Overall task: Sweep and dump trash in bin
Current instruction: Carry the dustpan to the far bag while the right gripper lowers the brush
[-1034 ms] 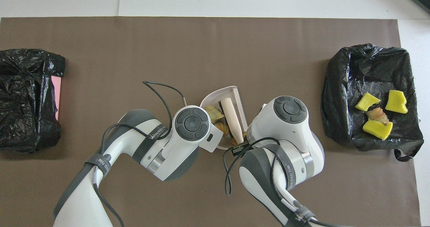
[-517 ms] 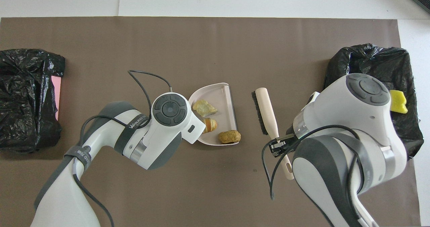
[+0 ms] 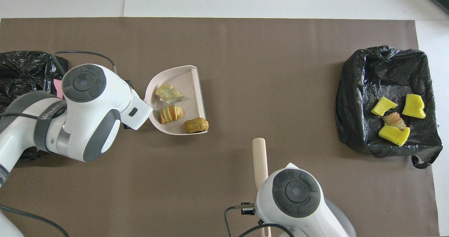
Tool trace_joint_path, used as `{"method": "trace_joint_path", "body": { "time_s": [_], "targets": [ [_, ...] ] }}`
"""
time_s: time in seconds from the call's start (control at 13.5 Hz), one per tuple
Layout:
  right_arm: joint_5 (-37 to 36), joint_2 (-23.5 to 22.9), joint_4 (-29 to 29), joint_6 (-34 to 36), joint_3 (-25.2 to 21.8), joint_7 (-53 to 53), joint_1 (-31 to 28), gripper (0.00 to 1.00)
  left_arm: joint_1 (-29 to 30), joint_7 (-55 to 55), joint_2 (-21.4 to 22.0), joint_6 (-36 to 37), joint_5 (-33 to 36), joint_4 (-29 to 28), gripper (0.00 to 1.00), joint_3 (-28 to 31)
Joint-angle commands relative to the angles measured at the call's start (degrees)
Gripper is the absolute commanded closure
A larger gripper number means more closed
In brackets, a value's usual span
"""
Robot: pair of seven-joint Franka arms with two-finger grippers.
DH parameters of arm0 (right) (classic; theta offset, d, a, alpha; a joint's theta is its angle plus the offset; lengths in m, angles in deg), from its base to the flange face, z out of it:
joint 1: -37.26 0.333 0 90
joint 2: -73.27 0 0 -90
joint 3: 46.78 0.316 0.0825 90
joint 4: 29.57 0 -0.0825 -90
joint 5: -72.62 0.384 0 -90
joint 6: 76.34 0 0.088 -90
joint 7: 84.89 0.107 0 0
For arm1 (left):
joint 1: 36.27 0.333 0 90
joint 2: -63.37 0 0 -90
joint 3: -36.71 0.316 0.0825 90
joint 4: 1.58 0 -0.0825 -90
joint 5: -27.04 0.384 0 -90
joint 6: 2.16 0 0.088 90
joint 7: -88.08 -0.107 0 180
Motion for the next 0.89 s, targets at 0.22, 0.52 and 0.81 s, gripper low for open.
{"method": "trace_joint_path", "body": {
  "time_s": [0.22, 0.52, 0.81],
  "targets": [
    [0.8, -1.8, -7.7, -15.8, -0.2, 11.7, 10.5, 1.00, 19.6, -9.8, 4.0, 9.6, -6.1, 6.4, 1.00, -0.3],
    [0.8, -5.2, -10.9, -22.1, -0.1, 13.7, 13.0, 1.00, 32.3, -17.6, 2.9, 8.9, -6.7, 9.9, 1.00, -0.3],
    [0.8, -8.0, -11.3, -25.5, -0.2, 14.4, 14.7, 0.86, 41.5, -24.5, -2.8, 9.9, -5.4, 20.5, 1.00, -0.3]
  ]
}}
